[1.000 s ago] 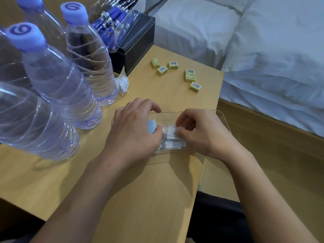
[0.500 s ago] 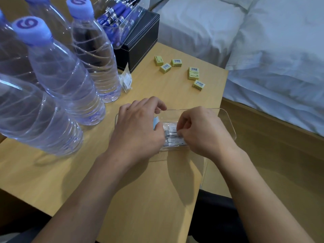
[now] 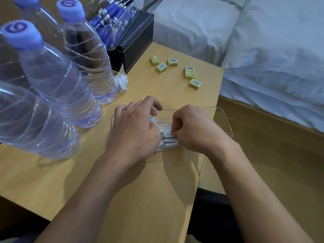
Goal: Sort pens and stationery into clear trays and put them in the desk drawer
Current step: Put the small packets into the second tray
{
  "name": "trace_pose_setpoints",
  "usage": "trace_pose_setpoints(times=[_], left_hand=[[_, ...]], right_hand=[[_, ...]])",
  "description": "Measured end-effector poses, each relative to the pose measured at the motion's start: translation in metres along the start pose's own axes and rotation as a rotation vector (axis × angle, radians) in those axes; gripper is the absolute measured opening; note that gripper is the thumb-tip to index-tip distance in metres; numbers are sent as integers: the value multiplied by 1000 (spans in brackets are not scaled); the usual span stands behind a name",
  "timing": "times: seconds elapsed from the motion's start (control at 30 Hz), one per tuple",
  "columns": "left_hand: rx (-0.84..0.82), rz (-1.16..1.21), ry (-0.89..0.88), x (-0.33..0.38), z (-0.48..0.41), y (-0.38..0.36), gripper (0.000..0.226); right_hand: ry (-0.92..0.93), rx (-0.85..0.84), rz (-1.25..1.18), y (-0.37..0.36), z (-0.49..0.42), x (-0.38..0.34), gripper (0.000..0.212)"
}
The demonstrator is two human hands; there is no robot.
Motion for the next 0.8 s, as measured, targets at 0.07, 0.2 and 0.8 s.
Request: trace_pose_setpoints(times=[0.07,0.2,0.8], left_hand=[[-4,5,5,0,0,0,41],[-18,28,24,-1,1,1,40],[205,208,180,-42,2,37,24]], right_hand=[[25,-72,-19,1,1,1,16],[19,-84,-70,15,3,6,14],[139,224,-149,33,-72,-76,30]])
Point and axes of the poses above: each hand's wrist, its own z-axis away from the middle knuckle, its own y-axis out of the back of the hand, x = y × z, the point moved 7 cm from there along -z, towards the middle knuckle, and after that the axes turned 6 degrees about z, right-handed, at the moved point
